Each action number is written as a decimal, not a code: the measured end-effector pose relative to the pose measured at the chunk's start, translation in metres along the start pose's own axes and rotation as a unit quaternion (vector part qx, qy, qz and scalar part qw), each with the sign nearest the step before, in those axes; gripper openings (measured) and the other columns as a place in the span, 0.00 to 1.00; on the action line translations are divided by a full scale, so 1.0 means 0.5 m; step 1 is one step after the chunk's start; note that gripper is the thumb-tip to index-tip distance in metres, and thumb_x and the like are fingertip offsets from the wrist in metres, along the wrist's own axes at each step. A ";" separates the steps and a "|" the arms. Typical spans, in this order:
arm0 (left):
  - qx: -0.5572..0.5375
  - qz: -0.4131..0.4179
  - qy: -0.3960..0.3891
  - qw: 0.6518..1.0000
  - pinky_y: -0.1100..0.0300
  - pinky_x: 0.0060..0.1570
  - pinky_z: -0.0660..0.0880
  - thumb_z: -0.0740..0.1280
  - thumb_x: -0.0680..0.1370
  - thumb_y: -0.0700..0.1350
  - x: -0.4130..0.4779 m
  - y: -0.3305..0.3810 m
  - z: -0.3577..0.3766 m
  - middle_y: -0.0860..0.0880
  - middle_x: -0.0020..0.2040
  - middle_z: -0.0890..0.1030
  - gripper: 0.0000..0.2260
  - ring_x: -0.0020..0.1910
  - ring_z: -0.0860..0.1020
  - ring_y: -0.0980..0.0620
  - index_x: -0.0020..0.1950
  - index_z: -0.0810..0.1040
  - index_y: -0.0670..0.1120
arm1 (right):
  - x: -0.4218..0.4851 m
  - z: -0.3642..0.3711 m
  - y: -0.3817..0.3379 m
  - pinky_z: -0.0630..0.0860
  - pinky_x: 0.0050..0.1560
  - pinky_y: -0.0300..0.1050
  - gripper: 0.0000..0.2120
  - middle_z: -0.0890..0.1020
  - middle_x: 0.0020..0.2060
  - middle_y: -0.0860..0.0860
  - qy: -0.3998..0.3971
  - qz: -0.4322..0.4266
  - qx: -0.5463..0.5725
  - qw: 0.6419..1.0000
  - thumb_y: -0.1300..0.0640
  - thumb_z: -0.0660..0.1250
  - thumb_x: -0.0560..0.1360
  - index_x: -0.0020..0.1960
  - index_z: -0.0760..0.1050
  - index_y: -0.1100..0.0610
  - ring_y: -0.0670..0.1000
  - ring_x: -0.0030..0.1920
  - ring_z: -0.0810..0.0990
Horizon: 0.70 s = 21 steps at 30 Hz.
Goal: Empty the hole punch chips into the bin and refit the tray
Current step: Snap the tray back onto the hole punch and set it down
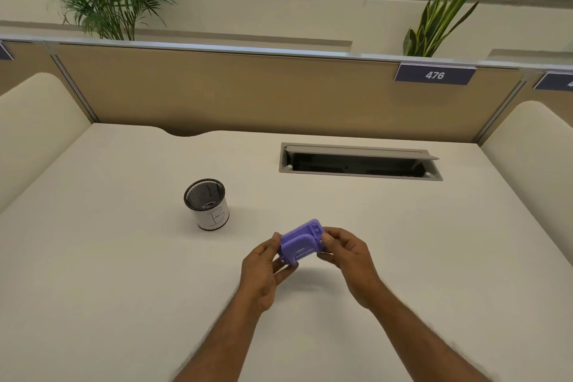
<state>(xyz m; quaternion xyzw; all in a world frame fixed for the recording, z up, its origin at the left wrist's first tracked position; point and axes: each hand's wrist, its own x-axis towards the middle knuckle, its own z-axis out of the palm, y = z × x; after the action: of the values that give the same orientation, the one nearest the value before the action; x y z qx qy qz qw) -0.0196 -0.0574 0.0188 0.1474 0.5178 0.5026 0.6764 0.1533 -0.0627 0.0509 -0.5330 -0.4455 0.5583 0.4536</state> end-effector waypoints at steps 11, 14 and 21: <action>0.275 0.037 -0.057 0.959 0.59 0.33 0.80 0.72 0.73 0.53 0.026 -0.002 0.048 0.51 0.37 0.86 0.09 0.40 0.84 0.51 0.40 0.86 0.49 | 0.003 -0.083 0.034 0.80 0.35 0.44 0.05 0.85 0.39 0.59 -0.017 0.118 -0.079 0.990 0.64 0.68 0.74 0.44 0.82 0.63 0.53 0.35 0.83; 0.206 0.007 -0.039 0.978 0.60 0.37 0.81 0.69 0.76 0.51 0.038 -0.023 0.082 0.46 0.39 0.87 0.11 0.41 0.85 0.49 0.41 0.85 0.45 | 0.004 -0.107 0.052 0.82 0.38 0.48 0.06 0.83 0.37 0.62 0.043 0.161 0.006 0.986 0.66 0.66 0.73 0.44 0.81 0.67 0.57 0.36 0.83; 0.238 -0.024 -0.103 0.966 0.61 0.37 0.81 0.66 0.76 0.36 0.043 -0.102 0.175 0.47 0.37 0.87 0.10 0.39 0.86 0.50 0.40 0.85 0.45 | 0.003 -0.154 0.083 0.83 0.41 0.50 0.06 0.84 0.40 0.64 0.144 0.179 0.128 0.965 0.70 0.63 0.74 0.46 0.79 0.70 0.59 0.38 0.84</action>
<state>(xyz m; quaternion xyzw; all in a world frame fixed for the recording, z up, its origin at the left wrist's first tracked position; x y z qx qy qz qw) 0.0808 -0.0346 0.0070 0.3429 0.5531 0.3310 0.6834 0.2289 -0.0681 0.0074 -0.6163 -0.1976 0.6002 0.4700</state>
